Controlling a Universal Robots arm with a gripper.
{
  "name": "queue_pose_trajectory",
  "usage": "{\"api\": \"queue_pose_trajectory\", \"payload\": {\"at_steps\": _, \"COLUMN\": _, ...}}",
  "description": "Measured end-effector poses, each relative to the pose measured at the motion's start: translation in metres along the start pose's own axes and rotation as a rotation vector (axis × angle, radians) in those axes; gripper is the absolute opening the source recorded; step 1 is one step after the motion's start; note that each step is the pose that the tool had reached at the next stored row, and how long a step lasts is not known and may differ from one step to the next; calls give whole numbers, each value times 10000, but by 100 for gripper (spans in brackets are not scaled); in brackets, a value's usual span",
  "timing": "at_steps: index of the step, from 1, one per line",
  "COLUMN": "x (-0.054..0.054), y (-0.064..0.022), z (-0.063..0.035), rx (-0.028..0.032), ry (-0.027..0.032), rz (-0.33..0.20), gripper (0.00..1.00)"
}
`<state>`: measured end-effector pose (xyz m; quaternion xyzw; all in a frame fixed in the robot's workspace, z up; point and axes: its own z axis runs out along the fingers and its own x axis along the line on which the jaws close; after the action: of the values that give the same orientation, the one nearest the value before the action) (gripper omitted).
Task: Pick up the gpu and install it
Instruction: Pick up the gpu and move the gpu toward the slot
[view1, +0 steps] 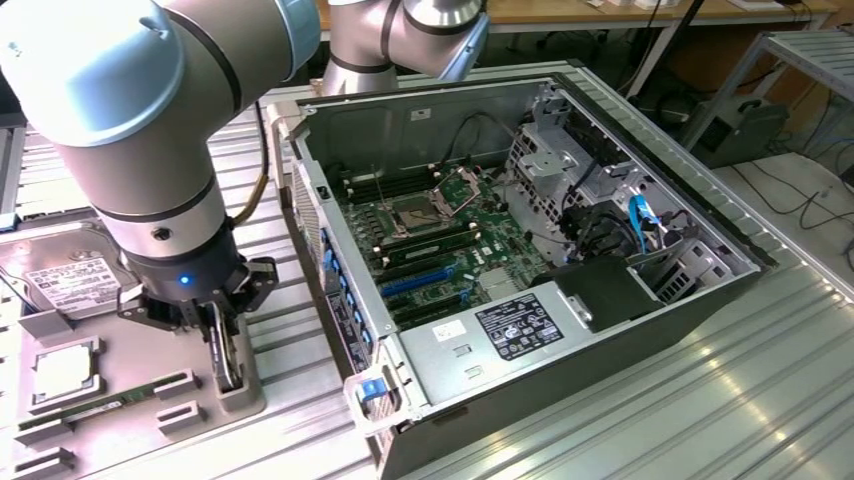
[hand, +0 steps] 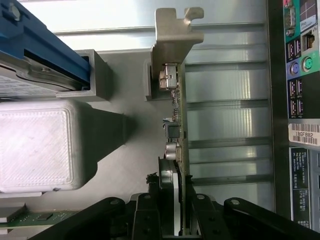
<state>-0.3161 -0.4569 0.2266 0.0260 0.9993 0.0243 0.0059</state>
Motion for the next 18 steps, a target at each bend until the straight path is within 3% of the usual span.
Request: {"api": "queue_pose_trajectory", "payload": {"at_steps": 18, "x": -3, "y": 12, "z": -242, "rx": -9, "ry": -1, "rz": 0, "gripper": 28}}
